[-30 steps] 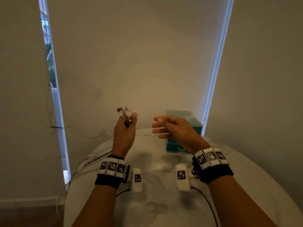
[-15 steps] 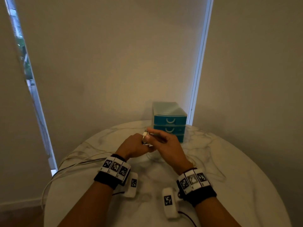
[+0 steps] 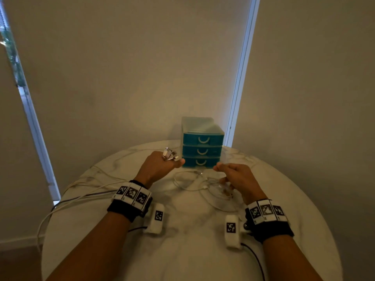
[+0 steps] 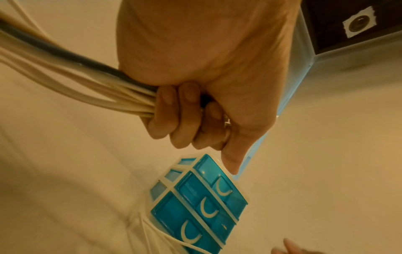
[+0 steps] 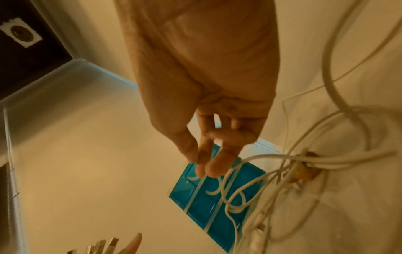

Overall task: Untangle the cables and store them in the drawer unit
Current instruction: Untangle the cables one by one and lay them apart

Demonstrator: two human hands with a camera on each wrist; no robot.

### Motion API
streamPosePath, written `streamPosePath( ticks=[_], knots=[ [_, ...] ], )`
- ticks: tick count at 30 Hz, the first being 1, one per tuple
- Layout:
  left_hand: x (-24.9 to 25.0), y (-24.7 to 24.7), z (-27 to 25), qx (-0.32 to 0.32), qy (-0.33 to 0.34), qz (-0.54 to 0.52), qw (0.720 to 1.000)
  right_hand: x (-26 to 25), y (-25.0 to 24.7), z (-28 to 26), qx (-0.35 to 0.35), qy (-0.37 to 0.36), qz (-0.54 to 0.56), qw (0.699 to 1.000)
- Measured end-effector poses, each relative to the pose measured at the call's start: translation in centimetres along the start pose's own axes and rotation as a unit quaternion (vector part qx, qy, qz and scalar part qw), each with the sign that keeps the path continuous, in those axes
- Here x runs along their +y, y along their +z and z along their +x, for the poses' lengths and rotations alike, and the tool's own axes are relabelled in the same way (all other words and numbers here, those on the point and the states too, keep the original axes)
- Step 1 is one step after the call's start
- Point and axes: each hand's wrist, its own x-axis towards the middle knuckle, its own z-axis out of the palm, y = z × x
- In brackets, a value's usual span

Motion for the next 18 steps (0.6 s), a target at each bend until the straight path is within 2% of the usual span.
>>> streamPosePath(
  ticks=[4, 10, 13, 15, 18],
  knots=[
    [-0.3, 0.1, -0.1, 0.003, 0.004, -0.009, 1.000, 1.1, 0.5, 0.2, -0.063, 0.028, -0.120, 0.990],
    [-0.1, 0.1, -0.4, -0.017, 0.006, -0.007, 1.000, 0.7, 1.1, 0.2, 0.004, -0.037, -0.013, 0.999],
    [0.2, 0.2, -0.5, -0.029, -0.010, -0.008, 0.999, -0.2, 2.2, -0.4, 0.028, -0.097, 0.087, 0.991],
    [0.3, 0.0, -0.5, -0.045, -0.010, -0.015, 0.999, -1.0, 3.1, -0.9, 0.021, -0.131, 0.135, 0.982],
    [0.2, -0.3, -0.4, -0.046, -0.005, -0.082, 0.996, -1.8, 4.3, -1.5, -0.020, -0.139, 0.142, 0.980]
  ],
)
